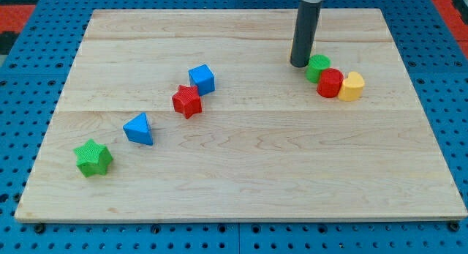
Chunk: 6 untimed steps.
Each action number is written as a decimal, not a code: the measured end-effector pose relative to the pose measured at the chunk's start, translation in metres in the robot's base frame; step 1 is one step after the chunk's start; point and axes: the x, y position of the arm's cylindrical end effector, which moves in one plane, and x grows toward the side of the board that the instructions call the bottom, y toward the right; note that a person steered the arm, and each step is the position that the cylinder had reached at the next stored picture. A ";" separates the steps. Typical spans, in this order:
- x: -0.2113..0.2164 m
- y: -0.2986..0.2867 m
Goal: Move the yellow hexagon to the top of the green circle
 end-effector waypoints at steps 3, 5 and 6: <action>-0.050 -0.067; -0.080 0.023; -0.055 0.042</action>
